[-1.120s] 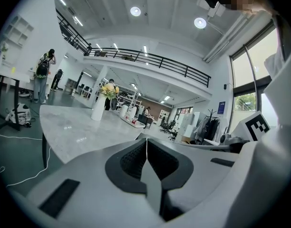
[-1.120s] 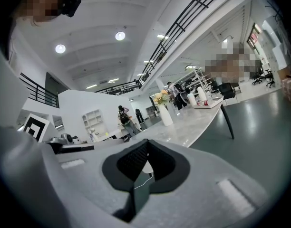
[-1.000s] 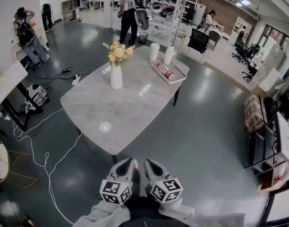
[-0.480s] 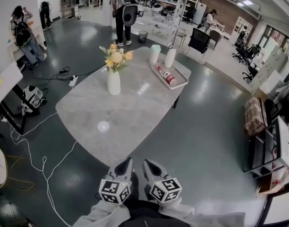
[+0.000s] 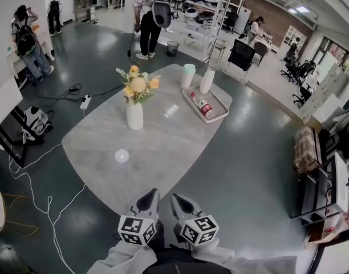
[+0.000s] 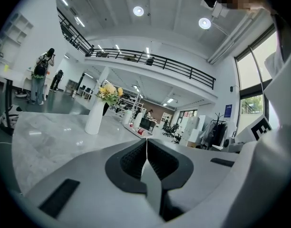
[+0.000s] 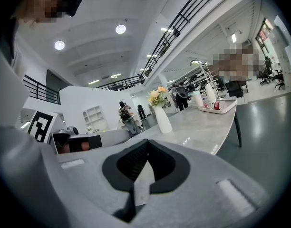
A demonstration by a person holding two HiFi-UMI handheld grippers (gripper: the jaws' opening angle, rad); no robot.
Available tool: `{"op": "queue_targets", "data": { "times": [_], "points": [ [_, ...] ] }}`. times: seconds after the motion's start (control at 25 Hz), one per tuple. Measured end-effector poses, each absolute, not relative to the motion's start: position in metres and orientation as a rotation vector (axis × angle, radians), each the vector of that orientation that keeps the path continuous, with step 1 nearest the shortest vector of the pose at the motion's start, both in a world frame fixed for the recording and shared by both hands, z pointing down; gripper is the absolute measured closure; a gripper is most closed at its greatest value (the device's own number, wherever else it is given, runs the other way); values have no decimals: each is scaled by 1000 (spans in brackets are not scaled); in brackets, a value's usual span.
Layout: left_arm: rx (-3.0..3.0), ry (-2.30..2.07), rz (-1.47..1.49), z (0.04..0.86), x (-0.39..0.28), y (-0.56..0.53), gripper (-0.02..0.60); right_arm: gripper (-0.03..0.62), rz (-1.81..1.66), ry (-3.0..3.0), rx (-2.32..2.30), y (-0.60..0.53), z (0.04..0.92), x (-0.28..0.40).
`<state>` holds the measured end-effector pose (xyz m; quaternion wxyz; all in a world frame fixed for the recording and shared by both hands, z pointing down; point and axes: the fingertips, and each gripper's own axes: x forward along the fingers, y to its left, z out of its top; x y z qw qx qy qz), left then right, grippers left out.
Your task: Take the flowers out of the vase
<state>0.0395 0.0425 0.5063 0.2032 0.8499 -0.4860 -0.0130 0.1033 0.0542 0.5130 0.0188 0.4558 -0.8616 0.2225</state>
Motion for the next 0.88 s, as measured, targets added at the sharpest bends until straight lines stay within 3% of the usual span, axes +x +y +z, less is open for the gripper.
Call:
{"op": "queue_targets", "data": {
  "times": [0.88],
  "points": [
    [2261,-1499,-78,512,-7,-112,575,594,678,-2666,1302,-106,523,79]
  ]
}}
